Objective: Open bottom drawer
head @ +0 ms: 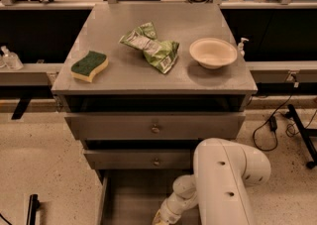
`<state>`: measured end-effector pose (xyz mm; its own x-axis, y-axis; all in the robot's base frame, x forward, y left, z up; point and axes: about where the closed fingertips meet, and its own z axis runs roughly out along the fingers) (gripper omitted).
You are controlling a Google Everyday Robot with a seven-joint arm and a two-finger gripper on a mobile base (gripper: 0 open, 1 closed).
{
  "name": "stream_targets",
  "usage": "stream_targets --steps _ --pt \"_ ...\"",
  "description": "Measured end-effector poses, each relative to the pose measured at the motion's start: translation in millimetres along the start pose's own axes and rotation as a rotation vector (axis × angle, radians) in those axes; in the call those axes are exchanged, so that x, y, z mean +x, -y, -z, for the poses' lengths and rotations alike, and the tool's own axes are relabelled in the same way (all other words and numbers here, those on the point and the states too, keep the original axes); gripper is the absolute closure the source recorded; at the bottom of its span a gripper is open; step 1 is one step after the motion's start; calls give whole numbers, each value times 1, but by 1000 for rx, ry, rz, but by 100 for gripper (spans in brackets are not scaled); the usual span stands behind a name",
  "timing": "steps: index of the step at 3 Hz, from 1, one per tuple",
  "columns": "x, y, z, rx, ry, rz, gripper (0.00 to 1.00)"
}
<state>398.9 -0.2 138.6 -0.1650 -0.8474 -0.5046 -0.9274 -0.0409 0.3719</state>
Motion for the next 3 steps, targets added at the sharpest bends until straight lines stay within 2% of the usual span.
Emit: stream_targets --steps 2,3 --pt "0 2 1 0 0 0 100" --pt "0 2 1 0 0 0 83"
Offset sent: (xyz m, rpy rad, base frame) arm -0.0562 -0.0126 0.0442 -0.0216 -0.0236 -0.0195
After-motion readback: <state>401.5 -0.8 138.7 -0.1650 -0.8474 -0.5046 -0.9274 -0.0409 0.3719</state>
